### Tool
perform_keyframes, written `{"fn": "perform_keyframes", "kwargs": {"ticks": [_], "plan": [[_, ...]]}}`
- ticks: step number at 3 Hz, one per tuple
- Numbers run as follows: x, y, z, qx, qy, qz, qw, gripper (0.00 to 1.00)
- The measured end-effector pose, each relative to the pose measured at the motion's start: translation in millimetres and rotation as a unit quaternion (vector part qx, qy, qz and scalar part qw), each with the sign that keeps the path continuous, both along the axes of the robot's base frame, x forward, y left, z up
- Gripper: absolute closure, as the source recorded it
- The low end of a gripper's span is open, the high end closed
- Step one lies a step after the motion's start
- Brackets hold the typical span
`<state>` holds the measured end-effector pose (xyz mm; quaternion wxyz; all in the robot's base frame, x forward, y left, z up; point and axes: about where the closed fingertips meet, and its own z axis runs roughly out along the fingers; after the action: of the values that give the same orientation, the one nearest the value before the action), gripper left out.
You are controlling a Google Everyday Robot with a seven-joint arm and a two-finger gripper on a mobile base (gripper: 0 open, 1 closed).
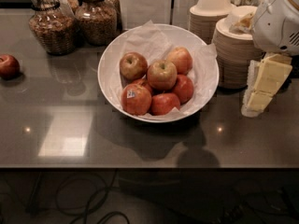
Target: Pick apple from white bowl
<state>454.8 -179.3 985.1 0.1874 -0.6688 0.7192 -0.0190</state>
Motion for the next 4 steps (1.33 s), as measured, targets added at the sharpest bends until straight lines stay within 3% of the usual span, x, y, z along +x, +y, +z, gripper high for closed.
{"fn": "perform_keyframes", "kwargs": {"ticks": [1, 2, 4], "plan": [[13, 17, -1, -0.005, -0.006, 0.071, 0.9974, 0.0], [30, 26, -4, 0.016, -0.012, 0.098, 0.995, 0.0], [38, 27, -7, 0.034, -0.022, 0.093, 0.9948, 0.0]]}}
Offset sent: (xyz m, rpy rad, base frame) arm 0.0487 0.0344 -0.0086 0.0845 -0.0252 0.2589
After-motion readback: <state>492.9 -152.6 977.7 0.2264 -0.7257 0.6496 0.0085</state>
